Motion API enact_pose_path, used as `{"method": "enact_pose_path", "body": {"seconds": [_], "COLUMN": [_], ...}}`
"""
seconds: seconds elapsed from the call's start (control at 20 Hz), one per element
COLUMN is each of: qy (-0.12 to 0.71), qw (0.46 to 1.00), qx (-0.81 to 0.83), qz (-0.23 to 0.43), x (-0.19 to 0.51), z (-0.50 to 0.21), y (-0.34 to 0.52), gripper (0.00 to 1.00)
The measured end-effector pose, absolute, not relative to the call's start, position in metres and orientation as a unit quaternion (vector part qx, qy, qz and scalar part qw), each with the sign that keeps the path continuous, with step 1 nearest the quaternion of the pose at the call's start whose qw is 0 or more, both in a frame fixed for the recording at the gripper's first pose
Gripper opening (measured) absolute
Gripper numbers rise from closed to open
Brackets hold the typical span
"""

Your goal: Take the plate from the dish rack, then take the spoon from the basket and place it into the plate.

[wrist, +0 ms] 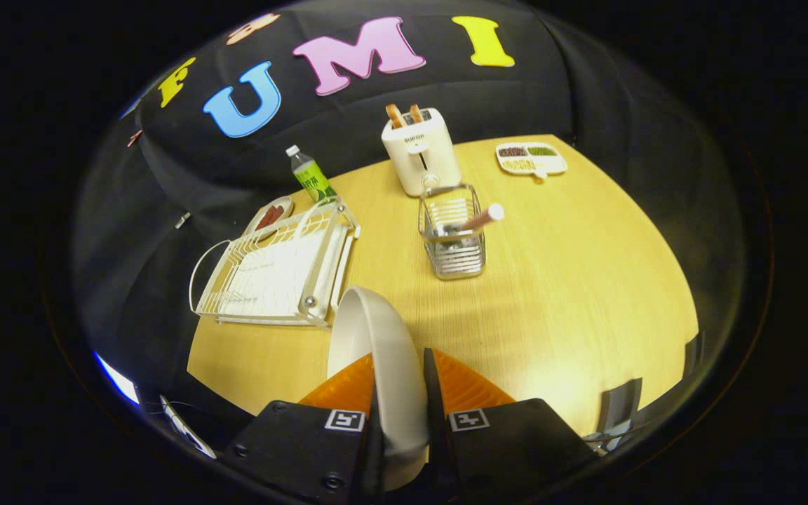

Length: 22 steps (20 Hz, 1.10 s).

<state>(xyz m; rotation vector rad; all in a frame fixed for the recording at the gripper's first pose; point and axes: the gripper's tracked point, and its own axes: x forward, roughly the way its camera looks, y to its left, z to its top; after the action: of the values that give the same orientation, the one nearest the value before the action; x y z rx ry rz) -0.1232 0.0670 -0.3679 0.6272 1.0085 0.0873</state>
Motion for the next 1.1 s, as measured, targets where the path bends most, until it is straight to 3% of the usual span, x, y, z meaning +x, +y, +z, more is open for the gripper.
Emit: {"method": "enact_pose_path", "body": {"seconds": [0.45,0.75,0.9,1.0,1.1], "qy": [0.493,0.514,0.506,0.491,0.468], "qw": [0.786,0.794,0.802,0.818,0.84], "qx": [0.369,0.325,0.318,0.299,0.275], "qz": [0.046,0.015,0.001,-0.006,-0.005], "x": [-0.123,-0.129,-0.126,-0.121,-0.112], "z": [-0.418,-0.435,-0.429,-0.419,-0.398], "y": [0.082,0.073,0.06,0.046,0.028], "gripper": [0.3,0.47,0.76,0.82,0.83]}}
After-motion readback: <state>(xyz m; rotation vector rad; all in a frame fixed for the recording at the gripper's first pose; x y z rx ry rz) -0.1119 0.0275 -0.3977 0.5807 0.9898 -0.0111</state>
